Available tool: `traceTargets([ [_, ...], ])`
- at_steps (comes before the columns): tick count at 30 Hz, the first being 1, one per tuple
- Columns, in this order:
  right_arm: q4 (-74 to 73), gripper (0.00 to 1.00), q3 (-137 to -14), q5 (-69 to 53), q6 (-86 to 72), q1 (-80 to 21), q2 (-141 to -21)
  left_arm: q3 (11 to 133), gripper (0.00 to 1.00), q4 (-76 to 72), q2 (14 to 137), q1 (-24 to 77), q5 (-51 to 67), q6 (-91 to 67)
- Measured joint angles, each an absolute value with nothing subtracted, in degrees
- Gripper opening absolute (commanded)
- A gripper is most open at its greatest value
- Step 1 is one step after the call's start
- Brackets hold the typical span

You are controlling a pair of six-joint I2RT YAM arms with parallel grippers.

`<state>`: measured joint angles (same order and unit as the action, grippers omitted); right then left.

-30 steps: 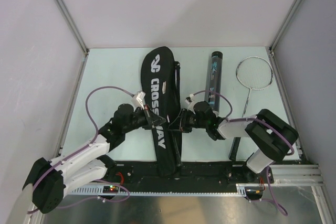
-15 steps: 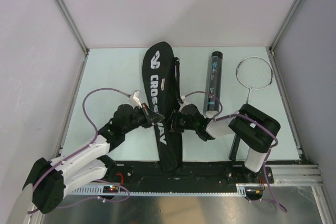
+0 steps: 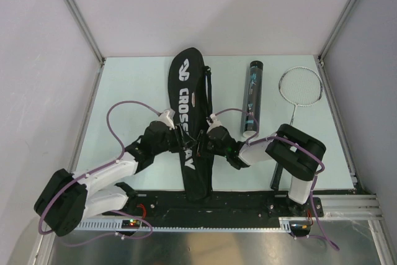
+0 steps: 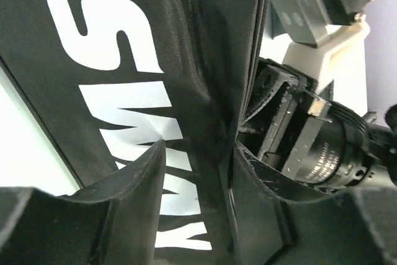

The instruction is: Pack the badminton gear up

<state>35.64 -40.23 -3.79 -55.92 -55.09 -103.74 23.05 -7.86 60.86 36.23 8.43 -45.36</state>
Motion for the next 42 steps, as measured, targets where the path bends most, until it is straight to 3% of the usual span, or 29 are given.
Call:
traceTargets([
  [5, 34.2, 0.0, -41.3, -1.69, -55.07, -55.96, -103.74, 25.54, 0.51, -6.7, 64.4, 37.19, 7.01, -42.81],
  [7, 33.17, 0.04, -41.93, -0.78, -54.63, -56.25, -103.74, 26.61, 0.4, -5.54, 65.01, 37.52, 6.22, -41.78],
  [10, 31.88, 0.2, -42.68, -0.12, -54.24, -56.25, -103.74, 28.73, 0.11, -3.27, 65.63, 38.2, 5.08, -40.36],
  [11, 31.09, 0.29, -43.05, 0.1, -54.22, -56.25, -103.74, 29.54, 0.05, -2.09, 65.65, 38.41, 4.49, -39.7],
  [14, 28.14, 0.5, -43.77, 0.54, -53.95, -55.83, -102.72, 32.01, 0.01, 1.98, 65.43, 39.07, 2.68, -38.37],
  [19, 16.84, 0.66, -43.77, 0.86, -51.64, -54.04, -93.27, 33.23, 0.0, 7.73, 62.7, 38.92, -3.03, -36.91],
  [25, 5.8, 0.73, -43.79, 2.13, -50.28, -51.09, -76.62, 33.34, 0.0, 11.07, 61.28, 38.41, -4.82, -36.56],
  [35, -25.87, 0.72, -43.86, 14.7, -55.09, -45.84, -50.3, 33.58, 0.0, 12.38, 59.94, 37.6, -4.38, -34.89],
  [42, -42.48, 0.72, -42.0, 22.22, -54.26, -32.77, -45.56, 34.52, 0.0, 14.5, 57.95, 36.6, -2.09, -32.49],
])
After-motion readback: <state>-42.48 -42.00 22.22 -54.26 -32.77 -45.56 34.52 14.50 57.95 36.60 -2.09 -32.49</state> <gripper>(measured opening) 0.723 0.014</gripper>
